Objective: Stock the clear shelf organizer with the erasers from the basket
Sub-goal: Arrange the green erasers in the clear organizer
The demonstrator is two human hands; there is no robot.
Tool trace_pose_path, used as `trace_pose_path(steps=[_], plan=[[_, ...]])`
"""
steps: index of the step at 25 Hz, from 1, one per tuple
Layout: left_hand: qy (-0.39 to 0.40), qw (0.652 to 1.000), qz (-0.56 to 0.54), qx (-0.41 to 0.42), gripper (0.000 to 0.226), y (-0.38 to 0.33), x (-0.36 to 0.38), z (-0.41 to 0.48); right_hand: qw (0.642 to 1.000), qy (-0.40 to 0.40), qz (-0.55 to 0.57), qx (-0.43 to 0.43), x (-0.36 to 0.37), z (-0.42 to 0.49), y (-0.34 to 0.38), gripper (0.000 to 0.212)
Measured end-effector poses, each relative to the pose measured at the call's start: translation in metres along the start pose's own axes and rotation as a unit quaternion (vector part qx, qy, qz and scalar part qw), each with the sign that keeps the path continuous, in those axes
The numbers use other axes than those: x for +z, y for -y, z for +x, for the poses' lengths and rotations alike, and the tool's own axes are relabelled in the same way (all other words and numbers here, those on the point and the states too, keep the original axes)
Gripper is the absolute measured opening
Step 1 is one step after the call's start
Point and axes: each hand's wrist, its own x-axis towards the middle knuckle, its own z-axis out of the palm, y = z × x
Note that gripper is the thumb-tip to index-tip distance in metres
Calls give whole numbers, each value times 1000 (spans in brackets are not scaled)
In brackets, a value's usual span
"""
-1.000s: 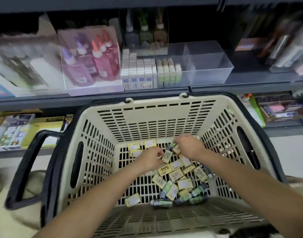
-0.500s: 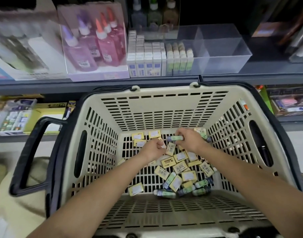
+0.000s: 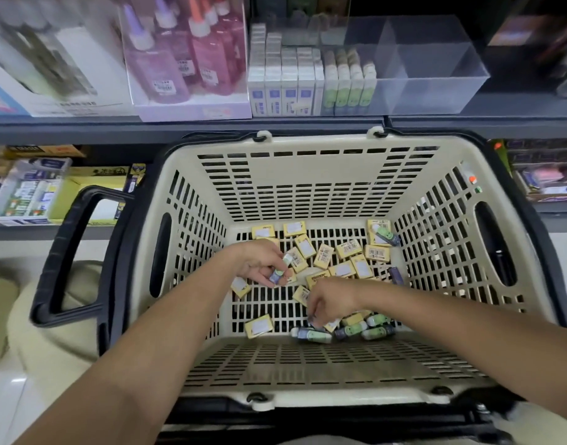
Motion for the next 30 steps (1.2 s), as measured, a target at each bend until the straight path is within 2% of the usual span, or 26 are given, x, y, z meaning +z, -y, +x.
trace_pose_path(steps=[3, 5, 6, 12, 15, 22, 27, 30], plan=[[16, 1000, 8, 3, 67, 1, 3, -2, 992, -21, -126, -9, 22, 3, 9, 36], [24, 999, 30, 18, 57, 1, 7, -2, 972, -55, -229, -18, 31, 6, 13, 33], [28, 999, 37, 24, 49, 0, 7, -3, 969, -54, -241, -19, 33, 8, 15, 31], [29, 999, 33, 24, 26, 3, 5, -4, 990, 9, -137, -32, 23, 5, 14, 26], [23, 999, 23, 25, 24, 4, 4, -4, 988, 22, -154, -20, 25, 7, 15, 35], [19, 999, 11, 30, 23, 5, 2, -2, 986, 18, -159, -45, 26, 1, 16, 25], [11, 999, -1, 30, 21, 6, -1, -4, 970, 71, -229, -23, 28, 3, 22, 39], [12, 999, -5, 31, 21, 6, -1, -4, 972, 79, -220, -19, 24, 4, 23, 42]])
